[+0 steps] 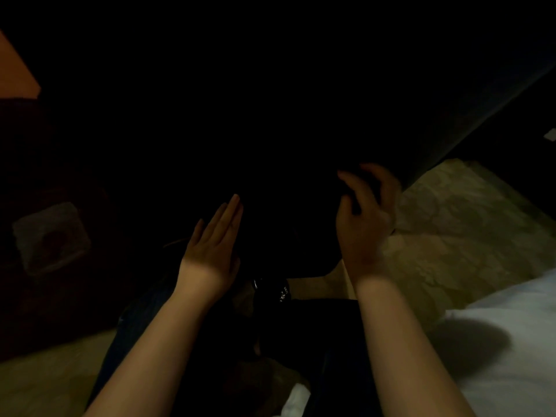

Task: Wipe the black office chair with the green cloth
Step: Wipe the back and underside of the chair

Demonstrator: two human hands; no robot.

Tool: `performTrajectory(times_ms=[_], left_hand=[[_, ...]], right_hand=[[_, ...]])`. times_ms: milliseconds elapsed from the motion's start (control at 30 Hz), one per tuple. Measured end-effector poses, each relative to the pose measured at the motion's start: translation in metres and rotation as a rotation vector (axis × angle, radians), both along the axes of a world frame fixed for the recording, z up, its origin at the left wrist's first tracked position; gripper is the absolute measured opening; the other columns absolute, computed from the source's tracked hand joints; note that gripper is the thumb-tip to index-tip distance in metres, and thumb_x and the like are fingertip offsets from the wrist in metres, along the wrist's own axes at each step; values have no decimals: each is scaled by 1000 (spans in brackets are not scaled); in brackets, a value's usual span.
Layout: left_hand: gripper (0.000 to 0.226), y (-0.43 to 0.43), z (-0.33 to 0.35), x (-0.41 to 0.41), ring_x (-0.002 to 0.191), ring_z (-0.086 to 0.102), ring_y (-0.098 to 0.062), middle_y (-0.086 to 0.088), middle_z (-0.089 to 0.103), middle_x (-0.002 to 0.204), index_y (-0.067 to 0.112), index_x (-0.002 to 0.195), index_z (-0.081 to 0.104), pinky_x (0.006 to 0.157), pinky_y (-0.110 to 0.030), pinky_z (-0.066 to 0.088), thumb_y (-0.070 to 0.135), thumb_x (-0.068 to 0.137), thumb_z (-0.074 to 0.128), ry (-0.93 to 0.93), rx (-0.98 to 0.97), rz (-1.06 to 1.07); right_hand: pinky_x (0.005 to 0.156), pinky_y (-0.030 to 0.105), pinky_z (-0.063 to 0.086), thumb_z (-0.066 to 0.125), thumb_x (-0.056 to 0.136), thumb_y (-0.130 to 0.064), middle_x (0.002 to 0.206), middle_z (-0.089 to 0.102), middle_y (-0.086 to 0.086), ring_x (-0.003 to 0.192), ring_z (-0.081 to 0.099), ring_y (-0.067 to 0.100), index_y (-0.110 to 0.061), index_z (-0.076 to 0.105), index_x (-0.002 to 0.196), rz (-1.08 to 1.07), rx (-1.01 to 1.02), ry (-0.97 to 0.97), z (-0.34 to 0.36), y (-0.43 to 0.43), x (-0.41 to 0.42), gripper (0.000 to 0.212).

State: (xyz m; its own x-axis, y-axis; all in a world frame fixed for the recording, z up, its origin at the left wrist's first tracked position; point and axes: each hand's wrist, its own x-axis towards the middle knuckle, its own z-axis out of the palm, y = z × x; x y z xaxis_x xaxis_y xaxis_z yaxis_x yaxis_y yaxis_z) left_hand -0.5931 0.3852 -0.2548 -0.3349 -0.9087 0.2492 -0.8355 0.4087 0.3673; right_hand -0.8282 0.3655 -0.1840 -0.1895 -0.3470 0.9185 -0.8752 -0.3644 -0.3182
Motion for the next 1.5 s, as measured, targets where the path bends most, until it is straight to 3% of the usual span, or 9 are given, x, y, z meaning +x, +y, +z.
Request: performTrajectory(times_ms=[300,500,600,900,1033,1167,1267,1400,1500], left_hand=[[89,1,-2,0,150,3,-20,0,-2,161,15,153,7,122,-45,13,18,88,68,-3,-24,16],[89,-1,-5,-3,149,7,-22,0,0,161,14,153,8,120,-48,16,17,87,69,-1,-45,9],[89,-3,-5,-5,150,-1,-19,2,-7,161,17,153,2,122,-46,10,21,90,66,-25,-23,-2],[88,4,0,-2,149,12,-21,-4,8,162,12,153,18,119,-48,21,9,84,72,99,-59,-57],[84,6,4,5,144,29,-32,-13,24,158,6,149,30,110,-57,36,2,78,75,151,-126,-55],[81,5,7,19,142,32,-33,-17,30,155,0,146,38,108,-57,39,-2,74,76,174,-186,-26],[80,6,9,35,139,35,-38,-21,32,153,-4,143,41,102,-57,45,-5,71,76,181,-187,31],[81,8,9,50,138,35,-36,-17,30,155,0,147,37,105,-51,43,-2,75,74,193,-132,157],[81,8,10,56,142,31,-33,-16,28,156,3,149,33,112,-47,35,3,79,73,201,-116,213]], right_hand=[[99,7,30,52,75,-1,100,62,21,102,50,28,-6,76,92,28,315,-64,-84,4,-12,29],[77,26,45,61,65,10,101,58,9,95,55,33,-8,76,87,-7,507,-37,-118,3,-18,32],[78,15,36,62,60,15,95,61,17,91,58,39,-8,75,86,-28,574,-62,-115,-1,-17,37],[87,22,42,62,65,18,96,62,21,94,60,38,-3,75,90,2,310,-207,-60,2,-4,35],[91,8,37,59,66,20,99,61,25,99,56,22,1,73,93,-61,102,-344,-23,3,-1,36],[93,12,39,59,67,22,100,60,28,98,59,29,5,72,92,-68,-4,-369,-1,2,12,33],[94,18,41,61,67,22,100,60,27,98,60,32,3,73,91,-42,11,-291,-4,-1,21,33],[85,45,49,63,64,28,98,61,29,93,60,47,4,74,89,7,138,-215,-35,0,23,36],[84,45,49,63,63,27,99,60,29,94,60,46,3,74,90,25,213,-209,-54,0,15,38]])
